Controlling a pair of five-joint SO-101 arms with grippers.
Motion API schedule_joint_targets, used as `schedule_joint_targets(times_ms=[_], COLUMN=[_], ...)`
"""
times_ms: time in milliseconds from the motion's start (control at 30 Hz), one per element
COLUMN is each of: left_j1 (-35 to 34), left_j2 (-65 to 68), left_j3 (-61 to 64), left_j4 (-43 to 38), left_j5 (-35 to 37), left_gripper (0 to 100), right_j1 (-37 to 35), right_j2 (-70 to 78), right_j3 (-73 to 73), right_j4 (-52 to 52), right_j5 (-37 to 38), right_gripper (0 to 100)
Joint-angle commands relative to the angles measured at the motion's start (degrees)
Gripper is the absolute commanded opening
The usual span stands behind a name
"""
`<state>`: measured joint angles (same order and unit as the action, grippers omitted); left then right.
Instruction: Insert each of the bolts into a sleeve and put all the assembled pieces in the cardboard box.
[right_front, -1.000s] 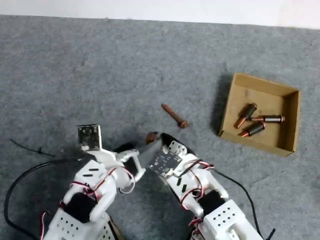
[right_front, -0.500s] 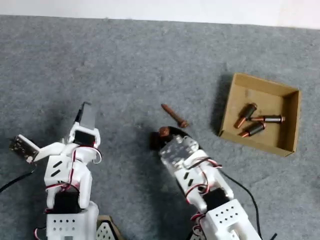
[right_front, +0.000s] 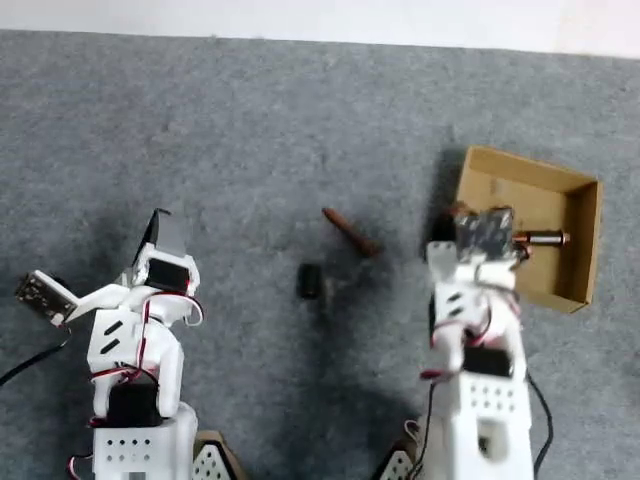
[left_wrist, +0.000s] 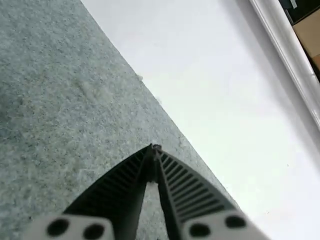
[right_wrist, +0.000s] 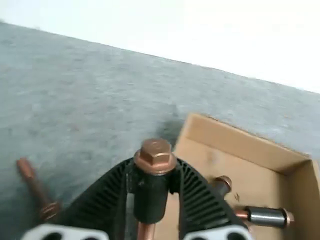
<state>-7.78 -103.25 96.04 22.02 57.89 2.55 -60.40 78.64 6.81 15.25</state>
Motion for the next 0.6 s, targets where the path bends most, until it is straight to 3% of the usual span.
schedule_joint_targets(times_ms=[0, 233, 400, 567], left_j1=[-0.66, -0.66, -0.66, -0.92], left_j2=[-0.48, -0.4, -0.4, -0.4], left_j3=[1.1, 1.1, 1.1, 1.1], left_j4=[-1.49, -1.49, -1.49, -1.41], left_j5=[-0.7, -4.66, -4.75, -4.75], left_gripper=[1, 1, 1, 1], right_j1=[4.0, 11.38, 9.89, 7.25], right_j2=[16.04, 39.34, 49.54, 56.4], right_j3=[-13.05, -33.8, -42.59, -44.97], right_j4=[-0.22, -0.04, 0.04, 0.04], right_j5=[-1.32, -15.74, -17.41, -17.32], right_gripper=[0.5, 0.9, 2.2, 11.1])
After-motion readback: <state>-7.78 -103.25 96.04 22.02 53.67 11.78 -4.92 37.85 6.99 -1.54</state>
